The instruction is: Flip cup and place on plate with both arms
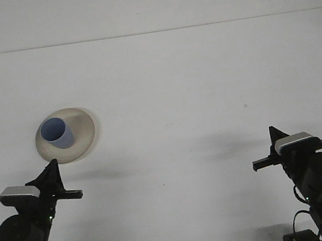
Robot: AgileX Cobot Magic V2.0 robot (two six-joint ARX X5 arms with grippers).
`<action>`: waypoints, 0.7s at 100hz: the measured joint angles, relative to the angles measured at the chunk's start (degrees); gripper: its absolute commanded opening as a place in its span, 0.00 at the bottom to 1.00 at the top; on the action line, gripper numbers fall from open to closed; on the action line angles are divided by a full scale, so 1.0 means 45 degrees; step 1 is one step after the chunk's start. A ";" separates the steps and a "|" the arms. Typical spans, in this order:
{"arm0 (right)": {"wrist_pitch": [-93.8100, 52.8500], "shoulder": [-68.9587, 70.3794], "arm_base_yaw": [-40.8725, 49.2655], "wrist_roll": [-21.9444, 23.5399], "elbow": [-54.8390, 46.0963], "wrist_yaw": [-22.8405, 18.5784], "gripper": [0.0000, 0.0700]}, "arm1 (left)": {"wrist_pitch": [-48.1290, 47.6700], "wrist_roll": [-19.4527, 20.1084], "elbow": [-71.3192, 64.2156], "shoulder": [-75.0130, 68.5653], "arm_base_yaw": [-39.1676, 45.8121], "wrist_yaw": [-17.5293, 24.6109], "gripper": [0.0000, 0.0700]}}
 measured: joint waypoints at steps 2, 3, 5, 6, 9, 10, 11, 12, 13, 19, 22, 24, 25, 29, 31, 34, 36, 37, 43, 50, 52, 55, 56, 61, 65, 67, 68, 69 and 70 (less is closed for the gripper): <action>-0.0005 0.0000 0.0000 0.0000 0.0000 0.0000 0.00 | 0.0306 0.0015 -0.0233 -0.0097 0.0000 0.0000 0.02; -0.0005 0.0000 0.0000 0.0000 0.0000 0.0000 0.00 | 0.0656 0.0034 -0.0495 -0.0204 0.0000 0.0000 0.02; -0.0005 0.0000 0.0000 0.0000 0.0000 0.0000 0.00 | 0.1044 0.0049 -0.0806 -0.0335 0.0000 0.0000 0.02; 0.0000 0.0000 0.0000 0.0000 0.0000 0.0000 0.00 | 0.1258 0.0053 -0.0976 -0.0413 0.0000 0.0000 0.02; 0.0000 0.0000 0.0000 0.0000 0.0000 0.0000 0.00 | 0.1802 0.0068 -0.1467 -0.0631 0.0000 0.0000 0.02; 0.0000 0.0000 0.0000 0.0000 0.0000 0.0000 0.00 | 0.1967 0.0078 -0.1622 -0.0704 0.0000 0.0000 0.02; -0.0005 0.0000 0.0000 0.0000 0.0000 0.0000 0.00 | 0.2113 0.0087 -0.1783 -0.0782 0.0000 0.0000 0.02; -0.0005 0.0000 0.0000 0.0000 0.0000 0.0000 0.00 | 0.2259 0.0097 -0.1938 -0.0865 0.0005 0.0000 0.02; -0.0005 0.0000 0.0000 0.0000 0.0000 0.0000 0.00 | 0.2390 0.0102 -0.2103 -0.0947 0.0005 0.0000 0.02; 0.0000 0.0000 0.0000 0.0000 0.0000 0.0000 0.00 | 0.2832 0.0170 -0.2977 -0.1467 0.0044 0.0000 0.02; 0.0000 0.0000 0.0000 0.0000 0.0000 0.0000 0.00 | 0.2880 0.0194 -0.3361 -0.1734 0.0083 0.0000 0.02; 0.0000 0.0000 0.0000 0.0000 0.0000 0.0000 0.00 | 0.2880 0.0199 -0.3599 -0.1919 0.0112 0.0000 0.02; -0.0005 0.0000 0.0000 0.0000 0.0000 0.0000 0.00 | 0.2880 0.0199 -0.3730 -0.2025 0.0131 0.0000 0.02; -0.0005 0.0000 0.0000 0.0000 0.0000 0.0000 0.00 | 0.2875 0.0204 -0.4138 -0.2356 0.0189 0.0000 0.02; 0.0000 0.0000 0.0000 0.0000 0.0000 0.0000 0.00 | 0.2875 0.0209 -0.4279 -0.2472 0.0219 0.0000 0.02; 0.0000 0.0000 0.0000 0.0000 0.0000 0.0000 0.00 | 0.2871 0.0214 -0.4590 -0.2754 0.0272 0.0000 0.02; 0.0000 0.0000 0.0000 0.0000 0.0000 0.0000 0.00 | 0.2871 0.0228 -0.4711 -0.2890 0.0306 0.0000 0.02; -0.0005 0.0000 0.0000 0.0000 0.0000 0.0000 0.00 | 0.2861 0.0238 -0.4784 -0.2973 0.0325 0.0000 0.02; 0.0000 0.0000 0.0000 0.0000 0.0000 0.0000 0.00 | 0.2827 0.0253 -0.5173 -0.3468 0.0442 0.0000 0.02; -0.0005 0.0000 0.0000 0.0000 0.0000 0.0000 0.00 | 0.2696 0.0277 -0.5231 -0.4031 0.0607 0.0005 0.02; 0.0000 0.0000 0.0000 0.0000 0.0000 -0.0005 0.00 | 0.2725 0.0282 -0.5231 -0.4187 0.0651 0.0000 0.02; -0.0005 0.0000 0.0000 0.0000 0.0000 0.0000 0.00 | 0.2691 0.0282 -0.5231 -0.4342 0.0714 0.0010 0.02; 0.0000 0.0000 0.0000 0.0000 0.0000 -0.0005 0.00 | 0.2759 0.0282 -0.5231 -0.4342 0.0733 0.0005 0.02; 0.0005 0.0000 0.0000 0.0000 0.0000 -0.0005 0.00 | 0.2764 0.0282 -0.5231 -0.4313 0.0821 0.0000 0.02; 0.0000 0.0000 0.0000 0.0000 0.0000 -0.0005 0.00 | 0.2608 0.0287 -0.5231 -0.4313 0.0889 0.0000 0.02; 0.0000 0.0000 0.0000 0.0000 0.0000 0.0000 0.00 | 0.2603 0.0282 -0.5231 -0.4313 0.0908 0.0005 0.02; 0.0005 0.0000 0.0000 0.0000 0.0000 0.0000 0.00 | 0.2603 0.0287 -0.5231 -0.4313 0.0918 0.0000 0.02; 0.0005 0.0000 0.0000 0.0000 0.0000 0.0000 0.00 | 0.2608 0.0287 -0.5231 -0.4313 0.0918 0.0005 0.02; 0.0005 0.0000 0.0000 0.0000 0.0000 0.0000 0.00 | 0.2608 0.0282 -0.5231 -0.4313 0.0918 0.0000 0.02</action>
